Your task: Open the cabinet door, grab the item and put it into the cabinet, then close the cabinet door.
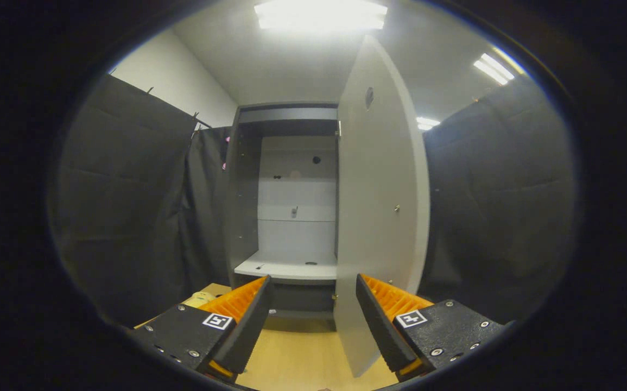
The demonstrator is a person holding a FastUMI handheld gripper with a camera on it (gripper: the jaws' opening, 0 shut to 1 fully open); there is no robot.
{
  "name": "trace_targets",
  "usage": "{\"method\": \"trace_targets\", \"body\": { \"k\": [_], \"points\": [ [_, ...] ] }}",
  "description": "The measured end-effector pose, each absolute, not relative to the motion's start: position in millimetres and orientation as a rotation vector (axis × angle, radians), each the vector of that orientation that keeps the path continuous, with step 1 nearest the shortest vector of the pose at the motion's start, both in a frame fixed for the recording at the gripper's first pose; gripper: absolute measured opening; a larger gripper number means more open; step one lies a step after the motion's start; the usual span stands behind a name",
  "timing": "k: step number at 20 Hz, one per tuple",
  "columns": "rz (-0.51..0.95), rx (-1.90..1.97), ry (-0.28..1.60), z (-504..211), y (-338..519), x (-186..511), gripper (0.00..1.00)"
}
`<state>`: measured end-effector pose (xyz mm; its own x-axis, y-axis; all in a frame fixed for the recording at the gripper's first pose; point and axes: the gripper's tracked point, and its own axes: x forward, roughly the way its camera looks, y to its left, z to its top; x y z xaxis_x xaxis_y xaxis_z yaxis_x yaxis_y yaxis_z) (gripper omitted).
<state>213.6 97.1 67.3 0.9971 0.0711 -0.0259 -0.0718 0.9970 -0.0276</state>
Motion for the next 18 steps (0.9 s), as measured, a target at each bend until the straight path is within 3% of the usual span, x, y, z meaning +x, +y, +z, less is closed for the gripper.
{"method": "trace_targets", "body": {
  "k": [11, 18],
  "points": [
    [0.170, 0.090, 0.036, -32, 187, 219, 0.93],
    [0.180, 0.133, 0.156, -123, 219, 215, 0.93]
  ]
}}
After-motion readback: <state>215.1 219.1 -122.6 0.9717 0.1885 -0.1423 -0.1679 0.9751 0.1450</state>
